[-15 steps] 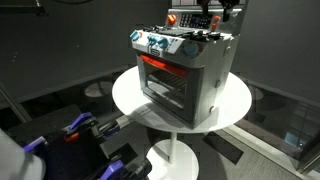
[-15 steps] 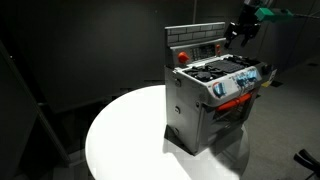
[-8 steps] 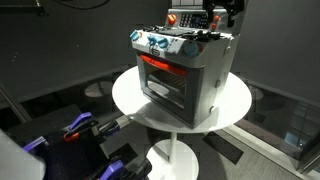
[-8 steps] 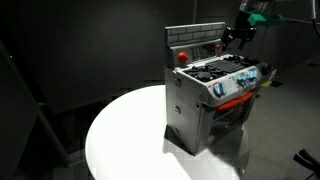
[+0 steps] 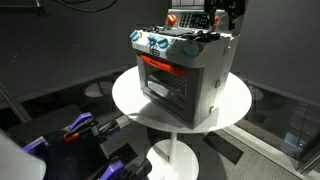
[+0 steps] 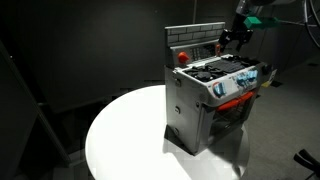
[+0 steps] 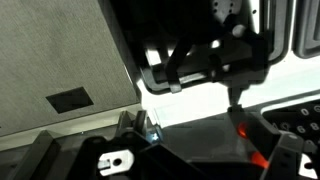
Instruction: Push the bottom orange button on the right side of the stoves button display
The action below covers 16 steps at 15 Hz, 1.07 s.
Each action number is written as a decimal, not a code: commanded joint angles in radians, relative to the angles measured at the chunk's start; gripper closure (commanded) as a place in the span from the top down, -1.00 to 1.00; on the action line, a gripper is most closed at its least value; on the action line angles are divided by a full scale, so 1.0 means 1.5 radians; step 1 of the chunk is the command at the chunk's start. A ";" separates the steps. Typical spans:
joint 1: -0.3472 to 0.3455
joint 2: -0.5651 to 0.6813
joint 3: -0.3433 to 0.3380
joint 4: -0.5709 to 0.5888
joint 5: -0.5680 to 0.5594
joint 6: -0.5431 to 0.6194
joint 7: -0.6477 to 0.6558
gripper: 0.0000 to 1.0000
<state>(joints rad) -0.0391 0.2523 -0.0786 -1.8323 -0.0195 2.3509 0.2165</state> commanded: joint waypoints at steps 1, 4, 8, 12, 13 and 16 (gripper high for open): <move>0.004 0.021 -0.005 0.040 -0.007 -0.025 0.019 1.00; 0.003 0.028 -0.003 0.048 -0.003 -0.025 0.013 1.00; 0.003 0.036 -0.004 0.055 -0.005 -0.025 0.012 1.00; -0.002 0.018 0.004 0.042 0.014 -0.055 -0.014 1.00; -0.007 0.009 0.010 0.037 0.029 -0.077 -0.033 1.00; -0.013 -0.021 0.021 0.022 0.072 -0.161 -0.089 1.00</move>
<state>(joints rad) -0.0395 0.2679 -0.0684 -1.7952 0.0337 2.2199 0.1613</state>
